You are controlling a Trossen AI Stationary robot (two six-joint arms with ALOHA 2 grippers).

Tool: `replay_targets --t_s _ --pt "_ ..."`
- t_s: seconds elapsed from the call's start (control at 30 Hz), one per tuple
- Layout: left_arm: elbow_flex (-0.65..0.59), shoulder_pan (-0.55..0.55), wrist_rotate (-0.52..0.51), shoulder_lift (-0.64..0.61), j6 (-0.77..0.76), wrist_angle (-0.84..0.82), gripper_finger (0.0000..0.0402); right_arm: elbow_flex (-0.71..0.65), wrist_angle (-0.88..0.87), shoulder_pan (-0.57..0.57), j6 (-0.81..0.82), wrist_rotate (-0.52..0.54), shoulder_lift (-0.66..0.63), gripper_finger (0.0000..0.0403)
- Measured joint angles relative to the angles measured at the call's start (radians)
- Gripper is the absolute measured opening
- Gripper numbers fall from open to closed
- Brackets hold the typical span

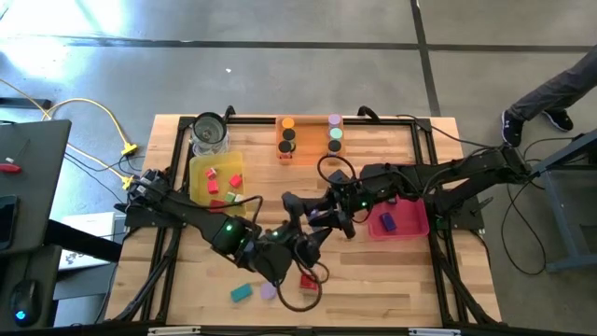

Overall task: Pick & Place Office items
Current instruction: Put the blue charger in the yellow bin

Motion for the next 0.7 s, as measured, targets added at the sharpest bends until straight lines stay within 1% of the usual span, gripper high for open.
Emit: replay_targets --t_s 0.1,0.17,0.23,0.4,0.6,0.7 --pt "0.0 -0.013 0.004 0.0 0.143 -0.004 0.0398 0.0 0.004 0.003 -0.003 -0.016 0.0 0.0198" --pt "-0.001 -0.023 0.013 0.001 0.184 0.006 0.0398 0.0 0.004 0.004 -0.003 -0.02 0.0 0.0198" --pt "-0.001 -0.027 0.011 0.001 0.17 0.019 0.0398 0.0 0.001 0.004 -0.004 -0.024 0.0 0.0198" --pt "-0.001 -0.031 0.06 0.0 0.156 0.023 0.0398 0.0 -0.009 0.003 -0.005 -0.021 0.0 0.0198" --pt "-0.001 -0.034 0.179 0.0 0.155 0.016 0.0398 0.0 -0.014 0.003 -0.006 -0.021 0.0 0.0198" --pt "-0.001 -0.034 0.182 0.0 0.154 0.015 0.0398 0.0 -0.015 0.003 -0.006 -0.023 0.0 0.0198"
